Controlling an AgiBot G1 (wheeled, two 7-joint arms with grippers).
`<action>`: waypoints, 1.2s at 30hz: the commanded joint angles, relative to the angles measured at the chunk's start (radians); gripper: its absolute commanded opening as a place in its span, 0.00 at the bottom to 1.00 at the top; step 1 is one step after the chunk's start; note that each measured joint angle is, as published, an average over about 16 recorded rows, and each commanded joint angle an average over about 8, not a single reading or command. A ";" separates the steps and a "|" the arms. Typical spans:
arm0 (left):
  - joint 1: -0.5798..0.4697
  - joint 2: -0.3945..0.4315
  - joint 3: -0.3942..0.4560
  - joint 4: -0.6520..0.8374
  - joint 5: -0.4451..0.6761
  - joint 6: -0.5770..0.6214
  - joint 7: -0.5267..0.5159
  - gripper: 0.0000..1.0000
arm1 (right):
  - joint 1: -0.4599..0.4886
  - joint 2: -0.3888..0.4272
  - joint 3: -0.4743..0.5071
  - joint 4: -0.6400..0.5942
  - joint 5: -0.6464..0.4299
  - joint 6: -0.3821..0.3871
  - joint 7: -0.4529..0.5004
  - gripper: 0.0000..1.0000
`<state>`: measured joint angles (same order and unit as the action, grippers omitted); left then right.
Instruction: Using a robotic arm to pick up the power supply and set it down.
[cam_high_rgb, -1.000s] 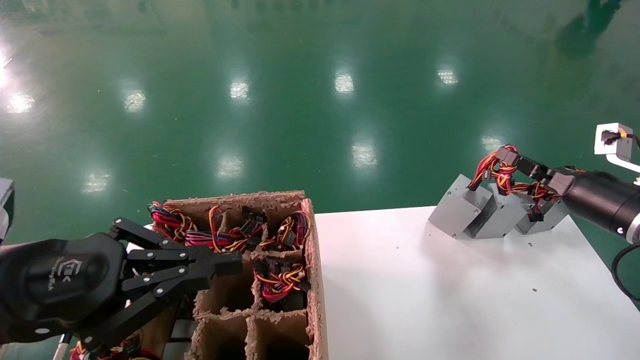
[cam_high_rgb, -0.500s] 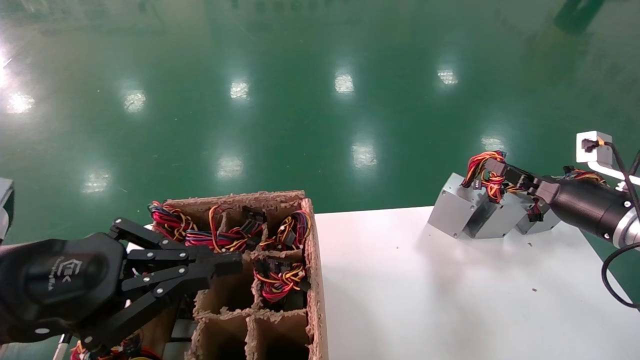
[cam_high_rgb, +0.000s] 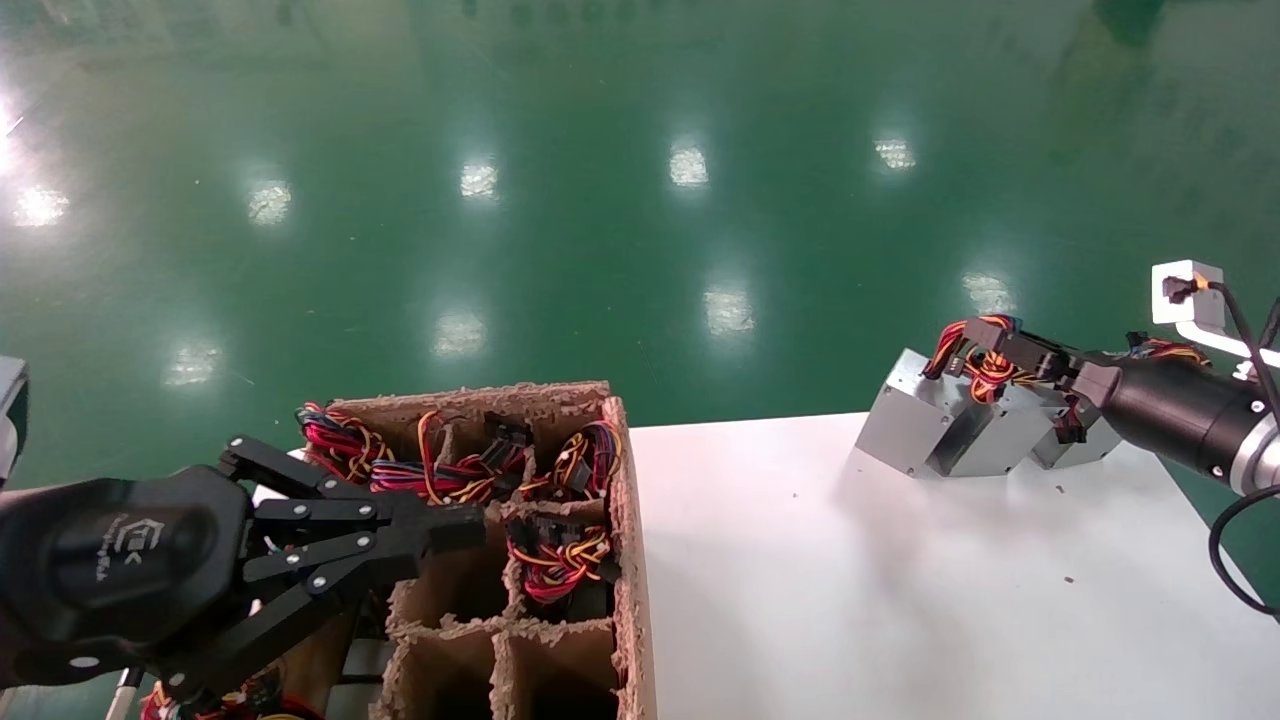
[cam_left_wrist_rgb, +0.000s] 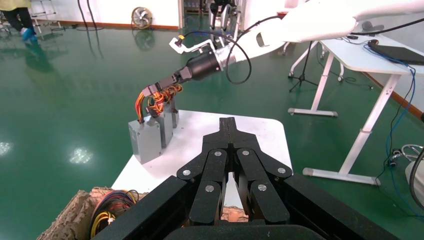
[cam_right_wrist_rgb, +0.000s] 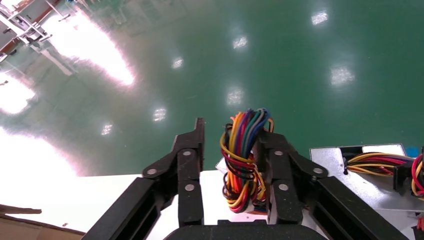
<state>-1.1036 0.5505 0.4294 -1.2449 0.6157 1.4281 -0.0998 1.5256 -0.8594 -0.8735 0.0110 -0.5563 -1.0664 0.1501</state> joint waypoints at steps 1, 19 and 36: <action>0.000 0.000 0.000 0.000 0.000 0.000 0.000 0.00 | 0.001 0.002 0.000 0.000 0.000 -0.003 0.000 1.00; 0.000 0.000 0.000 0.000 0.000 0.000 0.000 0.00 | 0.003 0.039 -0.020 0.006 -0.028 -0.141 0.000 1.00; 0.000 0.000 0.000 0.000 0.000 0.000 0.000 0.00 | 0.004 0.058 0.018 0.023 0.027 -0.199 -0.074 1.00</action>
<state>-1.1036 0.5505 0.4294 -1.2449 0.6157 1.4281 -0.0998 1.5276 -0.8024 -0.8573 0.0388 -0.5388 -1.2597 0.0821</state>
